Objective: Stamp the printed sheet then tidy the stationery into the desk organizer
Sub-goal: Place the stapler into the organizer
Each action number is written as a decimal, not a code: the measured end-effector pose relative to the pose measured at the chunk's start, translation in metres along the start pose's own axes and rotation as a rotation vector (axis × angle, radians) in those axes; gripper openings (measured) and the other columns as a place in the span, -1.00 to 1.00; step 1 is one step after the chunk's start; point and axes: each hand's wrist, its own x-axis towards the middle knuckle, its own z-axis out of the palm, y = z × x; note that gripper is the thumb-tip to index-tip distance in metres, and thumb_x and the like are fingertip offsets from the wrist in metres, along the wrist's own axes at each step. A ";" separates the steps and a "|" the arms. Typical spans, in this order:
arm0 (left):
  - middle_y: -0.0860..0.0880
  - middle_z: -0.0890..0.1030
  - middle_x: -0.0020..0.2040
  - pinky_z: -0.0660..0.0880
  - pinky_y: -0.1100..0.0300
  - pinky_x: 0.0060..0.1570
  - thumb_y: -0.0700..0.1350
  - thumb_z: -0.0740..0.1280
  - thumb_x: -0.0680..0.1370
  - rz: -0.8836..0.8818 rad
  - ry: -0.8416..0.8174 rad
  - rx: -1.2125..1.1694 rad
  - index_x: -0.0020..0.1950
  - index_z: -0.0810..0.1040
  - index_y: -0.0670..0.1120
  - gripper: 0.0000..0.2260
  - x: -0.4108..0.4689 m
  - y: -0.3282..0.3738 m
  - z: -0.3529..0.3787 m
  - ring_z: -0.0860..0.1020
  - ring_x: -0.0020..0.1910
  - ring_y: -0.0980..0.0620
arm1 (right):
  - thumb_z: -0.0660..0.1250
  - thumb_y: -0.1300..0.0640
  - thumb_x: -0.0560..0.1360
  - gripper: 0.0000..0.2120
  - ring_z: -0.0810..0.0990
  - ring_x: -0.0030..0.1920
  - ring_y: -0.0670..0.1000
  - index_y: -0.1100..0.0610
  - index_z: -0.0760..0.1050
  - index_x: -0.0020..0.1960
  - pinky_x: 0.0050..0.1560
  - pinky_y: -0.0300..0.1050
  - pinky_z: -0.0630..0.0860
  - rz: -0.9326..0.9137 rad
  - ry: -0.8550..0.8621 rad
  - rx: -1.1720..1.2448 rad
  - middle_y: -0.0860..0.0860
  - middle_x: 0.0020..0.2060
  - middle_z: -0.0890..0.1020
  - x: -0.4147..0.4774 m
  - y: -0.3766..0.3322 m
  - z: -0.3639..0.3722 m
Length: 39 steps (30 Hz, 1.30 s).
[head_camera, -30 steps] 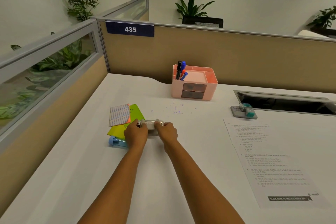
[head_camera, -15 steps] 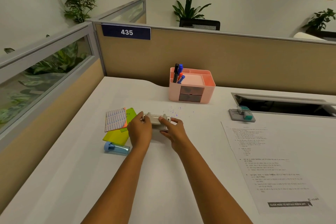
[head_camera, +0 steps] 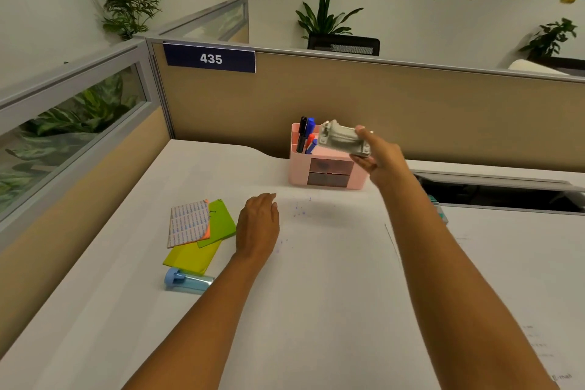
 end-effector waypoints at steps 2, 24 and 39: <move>-0.12 0.43 0.39 0.28 0.15 0.38 -0.11 0.07 0.63 0.025 -0.051 0.047 0.39 0.37 -0.16 -0.65 0.005 -0.005 0.011 0.37 0.38 -0.05 | 0.42 0.17 0.45 -0.64 0.57 -0.23 0.00 0.29 0.41 0.16 -0.15 -0.16 0.62 0.002 0.045 0.009 0.14 -0.04 0.57 0.019 -0.007 -0.003; -0.12 0.70 -0.02 0.60 0.02 -0.11 -0.27 0.54 0.27 0.290 0.056 0.223 -0.01 0.67 -0.18 -0.70 0.024 -0.038 0.066 0.68 -0.04 -0.06 | 0.25 0.08 0.52 -0.74 0.49 0.00 0.06 0.19 0.44 0.15 0.09 -0.13 0.49 -0.039 0.171 -0.506 0.11 -0.01 0.51 0.097 0.023 0.040; -0.11 0.70 -0.01 0.60 0.03 -0.08 -0.25 0.53 0.29 0.290 0.060 0.214 0.01 0.67 -0.17 -0.70 0.022 -0.038 0.063 0.68 -0.03 -0.04 | 0.06 -0.08 0.61 -0.52 0.41 0.30 0.16 0.27 0.40 0.32 0.28 -0.02 0.39 -0.169 0.356 -1.032 0.21 0.30 0.44 0.102 0.035 0.050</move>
